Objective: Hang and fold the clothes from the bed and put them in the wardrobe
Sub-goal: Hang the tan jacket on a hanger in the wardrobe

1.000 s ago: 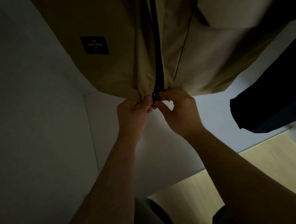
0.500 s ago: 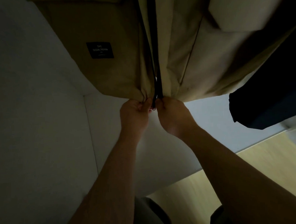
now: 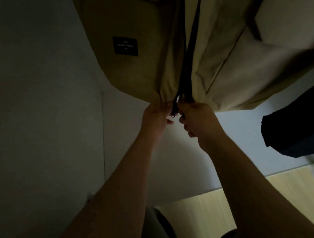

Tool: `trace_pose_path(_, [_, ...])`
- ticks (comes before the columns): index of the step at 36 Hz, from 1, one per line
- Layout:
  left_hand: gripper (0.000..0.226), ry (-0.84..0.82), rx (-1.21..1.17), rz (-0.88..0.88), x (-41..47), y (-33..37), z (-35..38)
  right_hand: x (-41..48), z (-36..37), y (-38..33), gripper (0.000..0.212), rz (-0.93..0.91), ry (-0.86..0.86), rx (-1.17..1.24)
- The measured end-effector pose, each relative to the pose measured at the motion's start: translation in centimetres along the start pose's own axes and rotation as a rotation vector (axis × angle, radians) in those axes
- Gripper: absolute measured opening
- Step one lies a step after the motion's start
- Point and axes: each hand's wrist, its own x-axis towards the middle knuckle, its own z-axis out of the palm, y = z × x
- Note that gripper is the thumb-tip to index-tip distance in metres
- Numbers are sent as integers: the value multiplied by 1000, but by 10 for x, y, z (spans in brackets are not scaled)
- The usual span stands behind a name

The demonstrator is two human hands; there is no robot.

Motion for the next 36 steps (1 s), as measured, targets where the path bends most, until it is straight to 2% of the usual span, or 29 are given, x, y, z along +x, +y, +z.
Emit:
trace_pose_path(3, [16,-124,-187,-36,-6,2,1,-4,1,1,38,102,-120,218])
trace_pose_path(5, [11,-135,-182,15,-8,2,2,-4,1,1,54,186,-227,447])
trace_pose_path(7, [18,-113,-137,34,-8,3,2,-4,1,-4,52,237,-264,562])
trace_pose_path(9, [11,-112,-147,34,-8,5,3,-5,-1,-9,46,219,-232,522])
trace_pose_path(14, [26,-98,-151,96,-11,8,5,-9,-4,-23,37,-1,-65,365])
trace_pose_path(17, [30,-59,-154,75,-9,5,3,-9,-14,-31,48,-221,113,150])
trace_pose_path(19, [27,-51,-147,53,-7,3,3,-8,-19,-32,50,-239,164,67])
trace_pose_path(22, [18,-69,-144,34,-6,4,4,-7,-18,-29,41,-191,130,68])
trace_pose_path(26, [29,-82,-51,57,-9,4,1,-10,-11,-26,40,-199,117,88])
trace_pose_path(29, [24,-1,-45,48,-9,2,2,-18,-11,-29,45,-350,95,110])
trace_pose_path(33, [14,73,18,54,-5,0,-1,-31,-14,-43,37,-589,36,181])
trace_pose_path(36, [17,115,-51,14,-3,-3,-3,-31,-13,-39,39,-600,101,-15])
